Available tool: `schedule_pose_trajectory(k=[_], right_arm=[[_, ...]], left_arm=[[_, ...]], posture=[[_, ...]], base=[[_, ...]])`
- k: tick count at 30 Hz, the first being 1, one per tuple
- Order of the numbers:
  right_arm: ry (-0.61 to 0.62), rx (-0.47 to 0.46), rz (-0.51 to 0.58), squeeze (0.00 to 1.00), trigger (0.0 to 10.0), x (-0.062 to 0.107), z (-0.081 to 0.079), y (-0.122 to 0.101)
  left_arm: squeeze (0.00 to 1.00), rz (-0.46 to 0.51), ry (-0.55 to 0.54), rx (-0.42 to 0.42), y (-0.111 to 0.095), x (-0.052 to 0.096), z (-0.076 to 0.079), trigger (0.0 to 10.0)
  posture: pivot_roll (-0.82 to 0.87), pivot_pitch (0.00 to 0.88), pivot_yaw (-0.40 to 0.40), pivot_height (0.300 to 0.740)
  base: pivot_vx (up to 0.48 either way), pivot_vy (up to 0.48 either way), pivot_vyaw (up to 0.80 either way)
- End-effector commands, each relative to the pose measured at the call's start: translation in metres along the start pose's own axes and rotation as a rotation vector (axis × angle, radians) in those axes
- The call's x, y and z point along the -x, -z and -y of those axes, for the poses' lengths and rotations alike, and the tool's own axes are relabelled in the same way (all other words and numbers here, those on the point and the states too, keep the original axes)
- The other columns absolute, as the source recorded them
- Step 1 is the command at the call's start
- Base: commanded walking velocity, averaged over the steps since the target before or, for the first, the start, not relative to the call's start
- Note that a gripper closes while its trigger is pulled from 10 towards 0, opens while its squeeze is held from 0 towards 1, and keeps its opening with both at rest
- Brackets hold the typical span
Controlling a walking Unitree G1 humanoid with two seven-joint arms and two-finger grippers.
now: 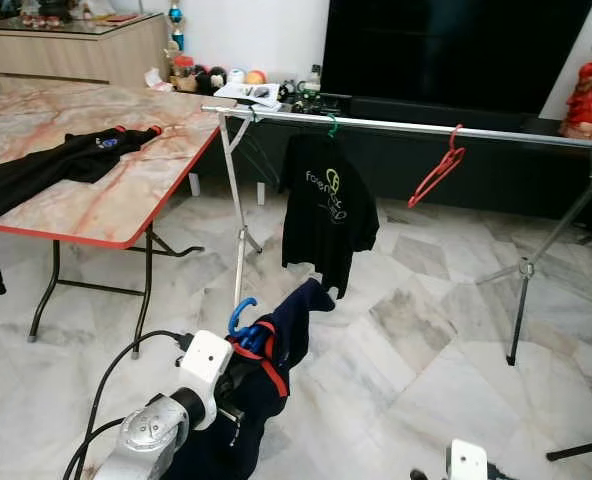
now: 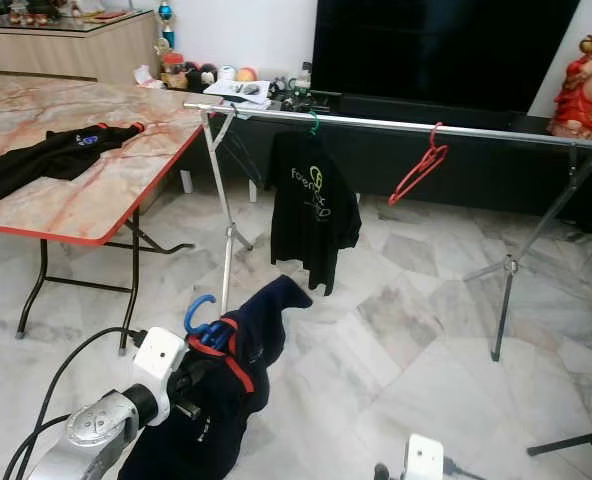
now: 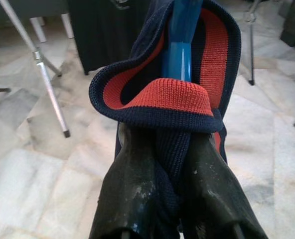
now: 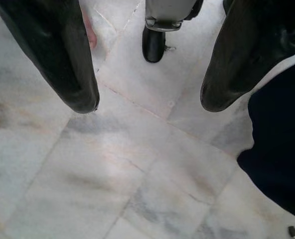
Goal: Hang hanger
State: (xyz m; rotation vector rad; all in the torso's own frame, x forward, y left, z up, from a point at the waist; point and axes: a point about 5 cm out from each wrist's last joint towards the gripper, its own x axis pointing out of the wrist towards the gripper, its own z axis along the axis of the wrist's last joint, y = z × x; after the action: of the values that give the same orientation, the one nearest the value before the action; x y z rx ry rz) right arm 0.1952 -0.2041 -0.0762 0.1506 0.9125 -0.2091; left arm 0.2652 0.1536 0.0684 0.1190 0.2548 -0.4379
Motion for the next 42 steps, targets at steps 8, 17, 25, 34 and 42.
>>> schedule_pose_trajectory(k=[8, 17, 25, 34, 42], right_arm=[[0.028, 0.008, -0.005, 0.00, 10.0, 0.001, 0.003, 0.004], [0.020, 0.018, -0.003, 0.00, 10.0, 0.001, 0.001, 0.002], [0.012, 0.021, -0.003, 0.00, 10.0, 0.000, -0.002, 0.002], [0.013, 0.025, -0.014, 0.00, 10.0, 0.001, -0.001, 0.006], [0.006, 0.041, -0.016, 0.00, 10.0, 0.001, -0.002, 0.005]], left_arm=[[0.00, 0.011, -0.051, -0.011, -0.004, 0.005, -0.010, 10.0], [0.00, 0.006, -0.048, -0.008, -0.003, 0.006, -0.008, 10.0], [0.00, -0.001, -0.051, -0.009, -0.003, 0.006, -0.009, 10.0], [0.00, -0.015, -0.058, -0.003, -0.002, 0.006, -0.010, 10.0], [0.00, -0.043, -0.081, -0.017, 0.003, 0.007, -0.013, 10.0]], posture=[[0.18, 0.000, -0.031, 0.740], [0.18, 0.000, -0.034, 0.740], [0.18, 0.003, -0.033, 0.740], [0.18, 0.010, -0.032, 0.740], [0.18, 0.010, -0.033, 0.740]], base=[[0.375, 0.000, 0.00], [0.480, 0.000, 0.00], [0.480, 0.000, 0.00], [0.480, 0.000, 0.00], [0.240, 0.000, 0.00]])
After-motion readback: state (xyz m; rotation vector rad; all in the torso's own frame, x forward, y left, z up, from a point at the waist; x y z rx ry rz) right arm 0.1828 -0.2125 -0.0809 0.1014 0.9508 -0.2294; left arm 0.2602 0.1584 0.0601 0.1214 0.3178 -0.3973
